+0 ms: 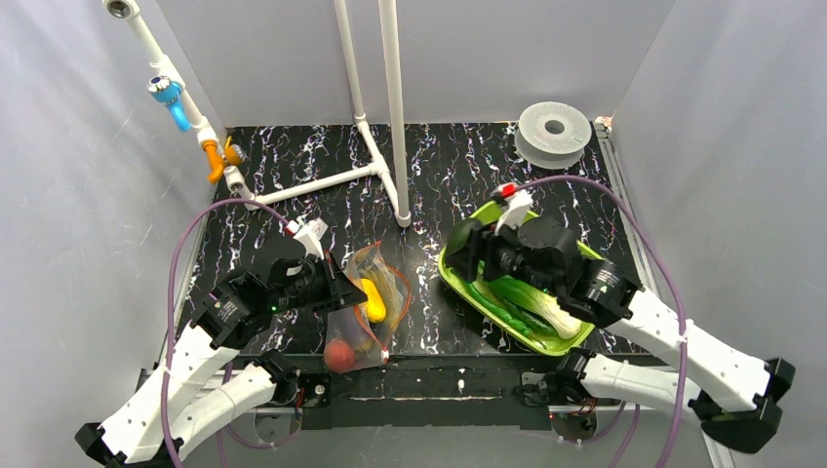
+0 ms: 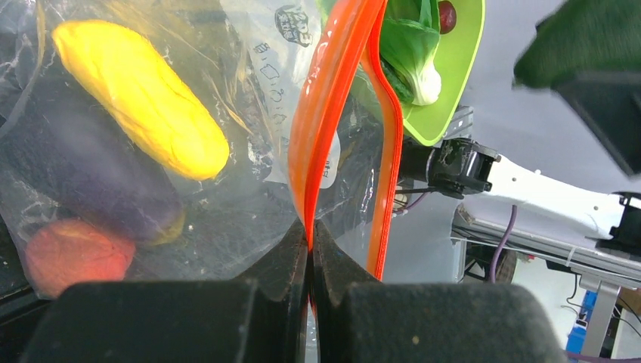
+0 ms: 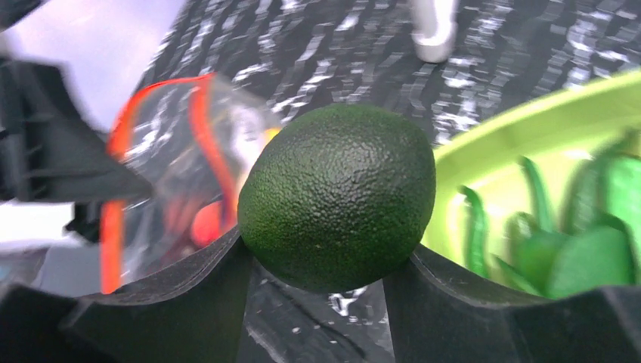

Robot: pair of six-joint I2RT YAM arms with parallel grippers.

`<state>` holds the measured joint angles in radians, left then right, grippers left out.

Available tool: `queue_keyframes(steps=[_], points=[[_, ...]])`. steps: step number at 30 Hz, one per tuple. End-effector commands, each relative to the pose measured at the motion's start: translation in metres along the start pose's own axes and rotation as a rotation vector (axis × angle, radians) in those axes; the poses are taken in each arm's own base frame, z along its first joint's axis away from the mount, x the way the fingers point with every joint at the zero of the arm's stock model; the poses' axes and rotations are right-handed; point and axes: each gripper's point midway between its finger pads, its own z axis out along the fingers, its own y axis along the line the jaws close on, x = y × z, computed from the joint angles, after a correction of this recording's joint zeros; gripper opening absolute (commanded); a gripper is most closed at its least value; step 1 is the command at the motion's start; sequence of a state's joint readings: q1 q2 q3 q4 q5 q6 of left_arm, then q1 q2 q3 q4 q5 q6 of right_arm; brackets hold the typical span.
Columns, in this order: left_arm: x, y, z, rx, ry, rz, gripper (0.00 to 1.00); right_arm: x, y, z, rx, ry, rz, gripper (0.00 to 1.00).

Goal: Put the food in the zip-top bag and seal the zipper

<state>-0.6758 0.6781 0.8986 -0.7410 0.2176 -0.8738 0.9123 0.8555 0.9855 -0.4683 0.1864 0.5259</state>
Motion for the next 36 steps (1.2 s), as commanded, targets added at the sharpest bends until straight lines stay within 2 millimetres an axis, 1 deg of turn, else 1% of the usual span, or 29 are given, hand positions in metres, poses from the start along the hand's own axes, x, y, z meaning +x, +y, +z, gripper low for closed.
queue_keyframes(steps=[1, 4, 5, 9, 13, 15, 18, 20, 22, 24, 26, 31, 36], points=[[-0.003, -0.006, -0.001, 0.014, -0.003, 0.001, 0.00, -0.026, 0.080, -0.009, -0.235, -0.083, -0.114, 0.01], [-0.003, -0.005, -0.002, 0.004, 0.006, -0.005, 0.00, -0.011, 0.110, -0.004, -0.296, -0.031, -0.162, 0.01], [-0.002, -0.005, -0.003, -0.006, 0.012, 0.001, 0.00, 0.005, 0.128, 0.003, -0.304, 0.004, -0.258, 0.04], [-0.001, -0.004, -0.005, -0.008, 0.013, -0.005, 0.00, 0.025, 0.145, 0.011, -0.295, 0.054, -0.367, 0.12], [0.000, -0.002, -0.006, -0.020, 0.015, -0.008, 0.00, 0.054, 0.162, 0.020, -0.320, 0.143, -0.437, 0.15], [-0.001, -0.003, -0.008, -0.020, 0.012, -0.009, 0.00, 0.064, 0.163, 0.026, -0.307, 0.169, -0.427, 0.17], [-0.001, -0.004, -0.010, -0.012, 0.006, -0.016, 0.00, 0.076, 0.155, 0.036, -0.254, 0.202, -0.419, 0.20], [-0.001, -0.004, -0.012, -0.009, 0.002, -0.015, 0.00, 0.083, 0.150, 0.040, -0.228, 0.225, -0.424, 0.21], [-0.002, -0.003, -0.013, -0.016, -0.004, -0.013, 0.00, 0.088, 0.147, 0.042, -0.212, 0.243, -0.426, 0.24], [-0.003, -0.004, -0.014, -0.017, -0.007, -0.010, 0.00, 0.091, 0.145, 0.041, -0.209, 0.254, -0.422, 0.31], [-0.003, -0.005, -0.014, -0.016, -0.009, -0.010, 0.00, 0.093, 0.145, 0.040, -0.214, 0.257, -0.413, 0.41], [-0.004, -0.005, -0.013, -0.015, -0.008, -0.006, 0.00, 0.094, 0.147, 0.037, -0.228, 0.262, -0.411, 0.61], [-0.003, -0.004, -0.012, -0.015, -0.002, -0.010, 0.00, 0.093, 0.147, 0.037, -0.219, 0.257, -0.419, 0.70]])
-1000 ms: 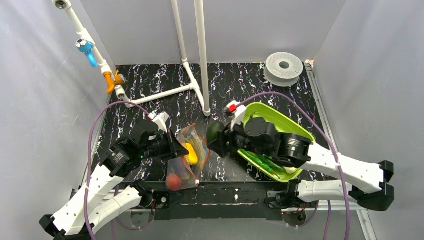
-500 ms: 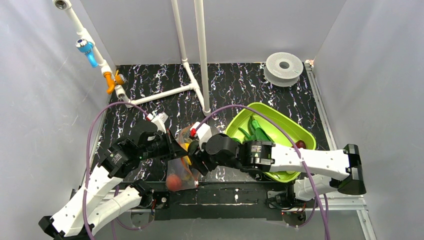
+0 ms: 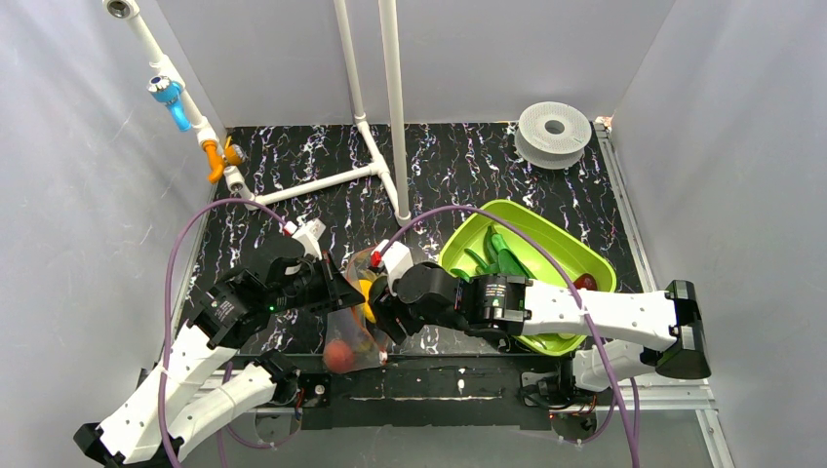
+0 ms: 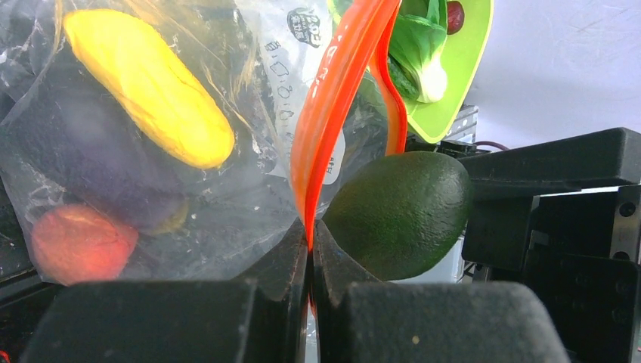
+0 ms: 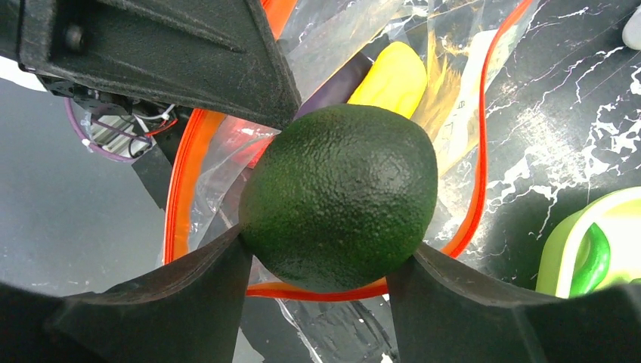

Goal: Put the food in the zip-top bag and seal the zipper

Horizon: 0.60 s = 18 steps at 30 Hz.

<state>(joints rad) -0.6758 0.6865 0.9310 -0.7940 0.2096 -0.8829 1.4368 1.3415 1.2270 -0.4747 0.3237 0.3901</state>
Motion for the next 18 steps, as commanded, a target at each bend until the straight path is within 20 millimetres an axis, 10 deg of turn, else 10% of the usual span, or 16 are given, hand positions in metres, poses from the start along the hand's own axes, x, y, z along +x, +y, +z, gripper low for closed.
queue_keyframes(steps=[1, 18], points=[[-0.004, -0.005, -0.006, 0.012, -0.014, 0.005, 0.00, -0.020, 0.004, -0.011, -0.004, -0.059, 0.011, 0.72], [-0.002, -0.004, -0.009, 0.008, -0.016, 0.008, 0.00, -0.045, -0.017, -0.038, 0.094, -0.164, 0.018, 0.78]])
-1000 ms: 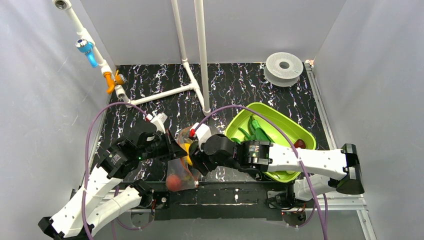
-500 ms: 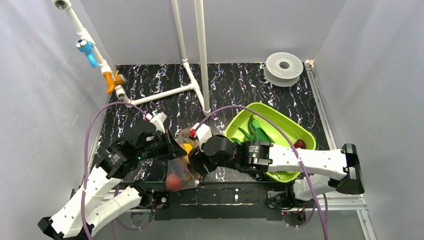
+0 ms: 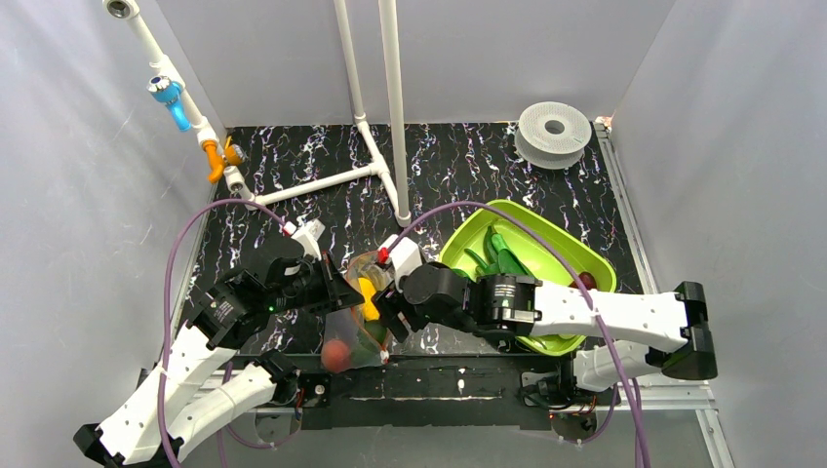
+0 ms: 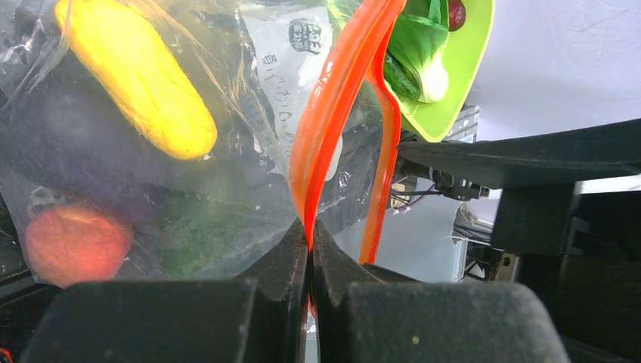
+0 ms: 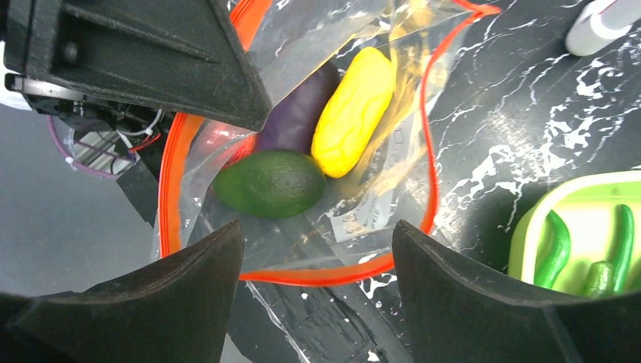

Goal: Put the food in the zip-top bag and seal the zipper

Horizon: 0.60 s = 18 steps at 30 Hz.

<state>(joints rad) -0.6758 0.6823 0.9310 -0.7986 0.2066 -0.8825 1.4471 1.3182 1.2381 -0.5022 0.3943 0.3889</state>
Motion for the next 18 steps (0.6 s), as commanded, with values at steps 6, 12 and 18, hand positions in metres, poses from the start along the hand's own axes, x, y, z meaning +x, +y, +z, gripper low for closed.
queue_keyframes(steps=[6, 12, 18], points=[[-0.002, -0.003, -0.007, 0.007, -0.010, 0.007, 0.00, -0.052, -0.041, -0.050, 0.158, -0.235, 0.033, 0.78], [-0.001, -0.003, -0.007, 0.005, -0.005, 0.006, 0.00, -0.061, -0.083, -0.081, 0.322, -0.354, 0.083, 0.78], [0.000, -0.003, -0.006, 0.007, -0.002, 0.006, 0.00, -0.050, -0.139, -0.105, 0.504, -0.421, 0.190, 0.79]])
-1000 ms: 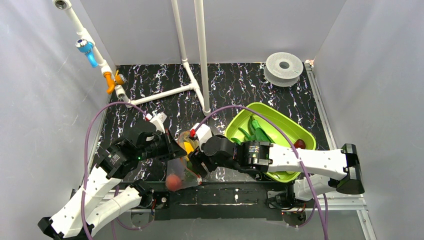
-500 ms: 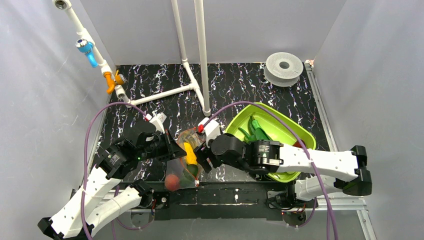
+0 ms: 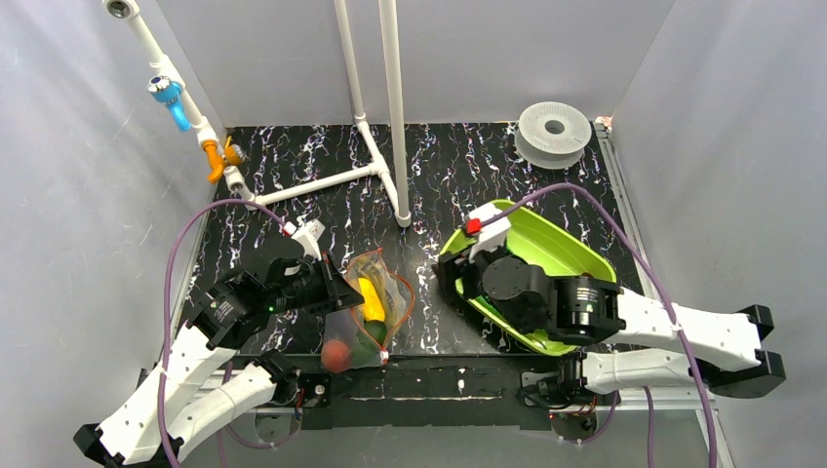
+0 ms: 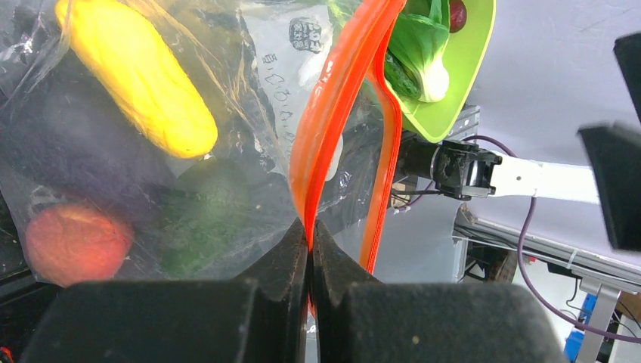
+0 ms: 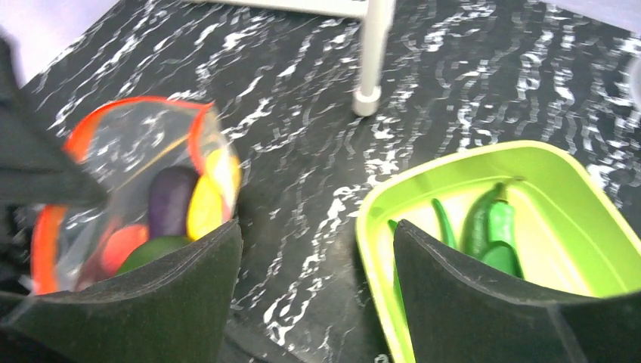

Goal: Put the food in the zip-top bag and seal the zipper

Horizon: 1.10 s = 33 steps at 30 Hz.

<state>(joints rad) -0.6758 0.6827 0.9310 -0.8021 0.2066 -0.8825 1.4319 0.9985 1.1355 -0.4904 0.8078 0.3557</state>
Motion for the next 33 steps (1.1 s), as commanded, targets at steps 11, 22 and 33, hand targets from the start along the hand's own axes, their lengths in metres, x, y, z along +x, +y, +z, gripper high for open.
queue_keyframes(steps=[11, 22, 33], points=[[0.001, -0.002, -0.008, 0.009, -0.003, 0.006, 0.00, 0.075, -0.195, -0.002, 0.627, 0.137, 0.371, 0.76], [0.002, -0.003, -0.005, 0.006, 0.014, 0.010, 0.00, 0.189, -0.278, -0.015, 1.052, 0.499, 0.620, 0.74], [0.002, -0.002, -0.005, -0.005, 0.022, 0.013, 0.00, 0.228, -0.323, -0.040, 1.393, 0.739, 0.542, 0.79]])
